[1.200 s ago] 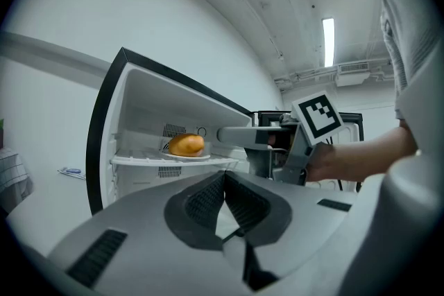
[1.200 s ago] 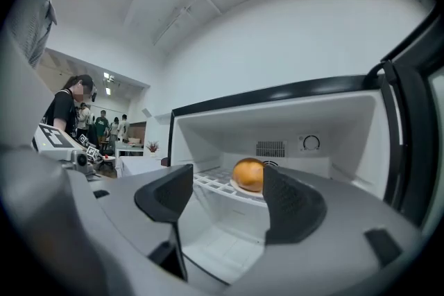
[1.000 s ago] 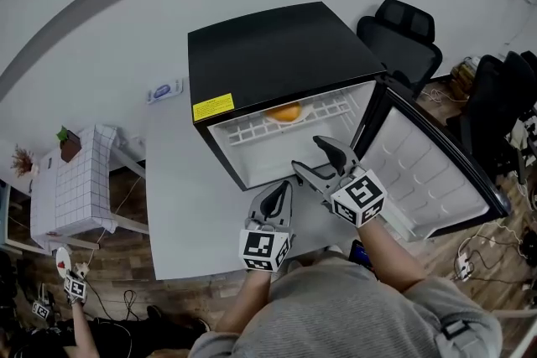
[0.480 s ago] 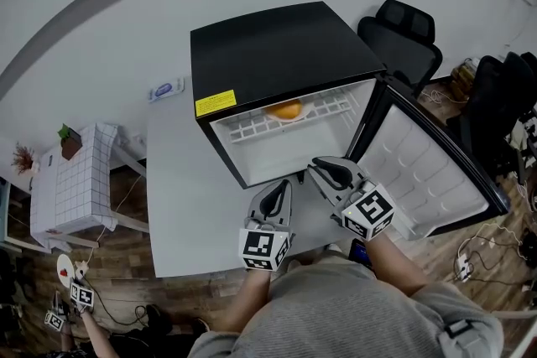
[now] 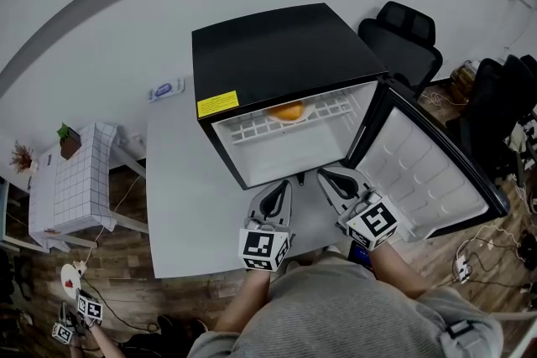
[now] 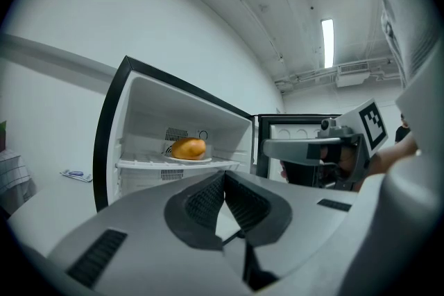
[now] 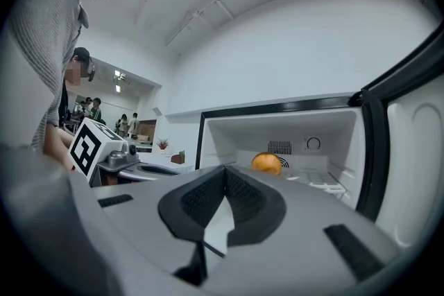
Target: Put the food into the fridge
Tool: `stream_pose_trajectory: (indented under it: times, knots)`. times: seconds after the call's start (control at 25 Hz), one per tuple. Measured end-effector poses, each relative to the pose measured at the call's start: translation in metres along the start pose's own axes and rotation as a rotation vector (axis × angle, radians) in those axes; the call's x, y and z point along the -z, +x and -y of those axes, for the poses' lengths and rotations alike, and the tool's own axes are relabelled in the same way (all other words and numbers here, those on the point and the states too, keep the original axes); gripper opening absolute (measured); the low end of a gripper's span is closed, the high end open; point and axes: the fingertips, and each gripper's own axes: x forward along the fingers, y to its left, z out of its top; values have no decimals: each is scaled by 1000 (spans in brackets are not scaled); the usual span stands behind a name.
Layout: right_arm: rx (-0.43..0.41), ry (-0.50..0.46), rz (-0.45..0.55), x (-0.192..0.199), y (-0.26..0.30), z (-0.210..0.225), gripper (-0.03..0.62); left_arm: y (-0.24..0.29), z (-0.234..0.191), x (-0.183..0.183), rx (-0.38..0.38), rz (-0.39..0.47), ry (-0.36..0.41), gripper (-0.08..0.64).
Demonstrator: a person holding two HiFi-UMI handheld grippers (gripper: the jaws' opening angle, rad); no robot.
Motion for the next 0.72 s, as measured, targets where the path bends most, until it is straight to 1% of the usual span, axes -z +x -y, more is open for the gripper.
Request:
stream_pose_trajectory:
  times: [0.36,0.72]
  knots:
    - [16,-17,-29,6,1,-1,12,0,-2,1,2,0,-3,11]
    - [12,-8,-33,7,2,0,12,0,-4,1,-3,0,-4,11]
